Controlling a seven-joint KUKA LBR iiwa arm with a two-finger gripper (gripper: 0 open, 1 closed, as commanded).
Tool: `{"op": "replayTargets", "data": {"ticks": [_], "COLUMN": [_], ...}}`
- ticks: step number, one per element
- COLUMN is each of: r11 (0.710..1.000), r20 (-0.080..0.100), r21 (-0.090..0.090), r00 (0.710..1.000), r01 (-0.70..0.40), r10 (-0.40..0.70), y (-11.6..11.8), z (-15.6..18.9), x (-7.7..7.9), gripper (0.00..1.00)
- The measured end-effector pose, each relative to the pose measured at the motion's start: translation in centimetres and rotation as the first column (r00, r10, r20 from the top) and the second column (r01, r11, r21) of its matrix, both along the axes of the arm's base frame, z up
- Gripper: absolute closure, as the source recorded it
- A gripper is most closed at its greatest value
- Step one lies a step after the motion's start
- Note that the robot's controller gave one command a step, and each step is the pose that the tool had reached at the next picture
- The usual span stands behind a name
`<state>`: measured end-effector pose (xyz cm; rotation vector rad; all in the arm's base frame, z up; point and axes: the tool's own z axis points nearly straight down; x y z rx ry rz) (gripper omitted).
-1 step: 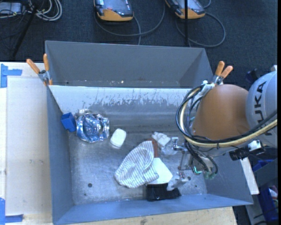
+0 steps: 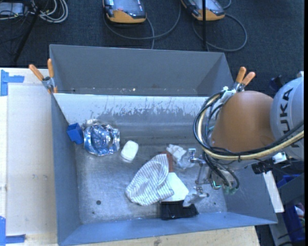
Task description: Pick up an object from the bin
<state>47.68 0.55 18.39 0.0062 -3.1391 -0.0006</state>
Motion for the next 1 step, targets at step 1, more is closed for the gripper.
{"op": "replayTargets", "data": {"ticks": [1], "r11": [0.987], "r20": [0.018], "r21": [0.005], "r00": [0.987], "r01": [-0.163], "r10": [0.163], "y": [2.51], "z": [-10.26], "x": [6.26], "gripper": [1.00]}}
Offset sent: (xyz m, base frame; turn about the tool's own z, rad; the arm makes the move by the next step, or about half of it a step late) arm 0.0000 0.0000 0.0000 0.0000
